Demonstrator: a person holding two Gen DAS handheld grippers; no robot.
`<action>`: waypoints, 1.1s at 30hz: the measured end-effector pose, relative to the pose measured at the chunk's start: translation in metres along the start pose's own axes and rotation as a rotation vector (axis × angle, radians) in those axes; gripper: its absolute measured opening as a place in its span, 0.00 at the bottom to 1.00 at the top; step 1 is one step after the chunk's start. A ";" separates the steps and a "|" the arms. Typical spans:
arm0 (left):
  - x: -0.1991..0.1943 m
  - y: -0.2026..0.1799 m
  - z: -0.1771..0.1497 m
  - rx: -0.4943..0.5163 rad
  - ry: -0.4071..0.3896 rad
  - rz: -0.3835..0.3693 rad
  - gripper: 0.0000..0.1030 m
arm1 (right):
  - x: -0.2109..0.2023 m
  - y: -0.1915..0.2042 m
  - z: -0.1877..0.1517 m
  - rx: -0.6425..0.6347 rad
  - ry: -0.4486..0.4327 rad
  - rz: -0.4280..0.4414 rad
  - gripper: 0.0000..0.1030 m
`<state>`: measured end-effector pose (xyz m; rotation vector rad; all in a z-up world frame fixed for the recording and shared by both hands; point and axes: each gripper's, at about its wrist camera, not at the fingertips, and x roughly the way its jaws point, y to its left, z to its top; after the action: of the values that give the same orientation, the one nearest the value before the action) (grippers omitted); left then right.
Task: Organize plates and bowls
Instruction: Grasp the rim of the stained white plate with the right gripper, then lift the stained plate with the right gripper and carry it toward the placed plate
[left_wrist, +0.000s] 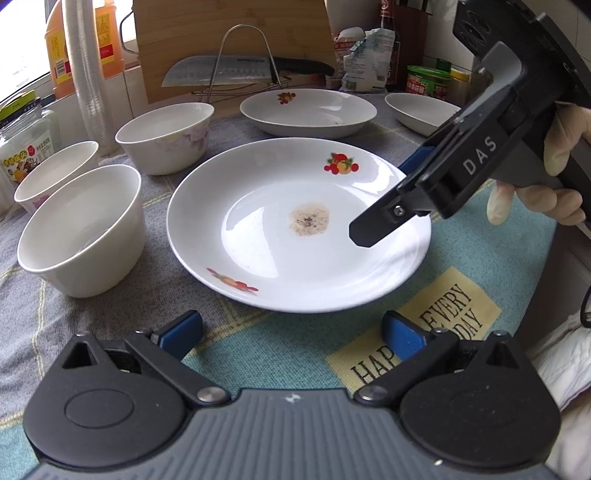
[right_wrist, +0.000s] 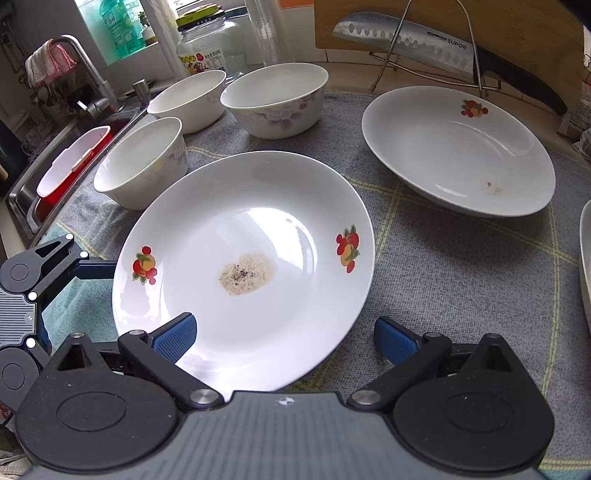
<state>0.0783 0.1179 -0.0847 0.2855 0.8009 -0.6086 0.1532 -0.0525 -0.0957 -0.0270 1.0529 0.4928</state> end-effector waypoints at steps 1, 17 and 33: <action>0.001 0.001 0.001 0.010 0.001 -0.010 0.99 | 0.000 0.000 0.002 -0.002 0.004 0.006 1.00; 0.012 0.017 0.009 0.127 -0.012 -0.115 1.00 | 0.014 -0.007 0.029 -0.008 0.026 0.080 1.00; 0.014 0.022 0.010 0.171 -0.044 -0.149 1.00 | 0.019 -0.018 0.045 0.067 0.049 0.146 1.00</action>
<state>0.1056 0.1252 -0.0881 0.3692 0.7331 -0.8229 0.2052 -0.0500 -0.0921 0.0978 1.1243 0.5905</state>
